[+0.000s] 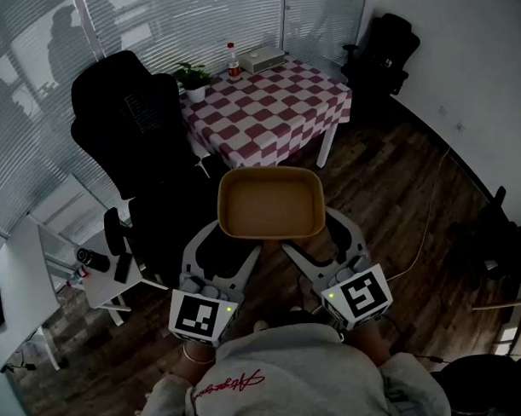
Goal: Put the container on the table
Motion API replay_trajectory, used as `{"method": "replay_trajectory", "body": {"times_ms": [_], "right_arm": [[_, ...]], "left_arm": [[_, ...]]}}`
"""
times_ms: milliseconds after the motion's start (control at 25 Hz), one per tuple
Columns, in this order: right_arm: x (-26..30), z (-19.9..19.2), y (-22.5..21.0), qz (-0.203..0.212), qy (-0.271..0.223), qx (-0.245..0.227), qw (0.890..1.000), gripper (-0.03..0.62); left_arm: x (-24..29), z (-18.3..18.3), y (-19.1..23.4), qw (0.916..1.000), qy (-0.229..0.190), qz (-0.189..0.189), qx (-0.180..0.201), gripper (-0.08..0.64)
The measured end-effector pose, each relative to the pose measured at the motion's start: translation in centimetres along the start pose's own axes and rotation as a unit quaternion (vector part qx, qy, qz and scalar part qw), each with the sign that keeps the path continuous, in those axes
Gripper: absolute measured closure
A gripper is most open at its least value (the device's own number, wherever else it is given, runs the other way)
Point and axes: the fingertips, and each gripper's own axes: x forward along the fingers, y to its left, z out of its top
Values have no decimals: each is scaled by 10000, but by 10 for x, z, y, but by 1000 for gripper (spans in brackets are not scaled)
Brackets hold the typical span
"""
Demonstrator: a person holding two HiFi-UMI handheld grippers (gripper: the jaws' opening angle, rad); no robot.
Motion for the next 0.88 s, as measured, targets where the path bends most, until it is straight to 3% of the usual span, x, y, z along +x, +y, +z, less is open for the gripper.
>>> {"method": "replay_trajectory", "body": {"times_ms": [880], "right_arm": [[6, 4, 18, -74, 46, -105, 9999, 256]], "left_arm": [[-14, -5, 10, 10000, 11, -52, 49, 275]]}}
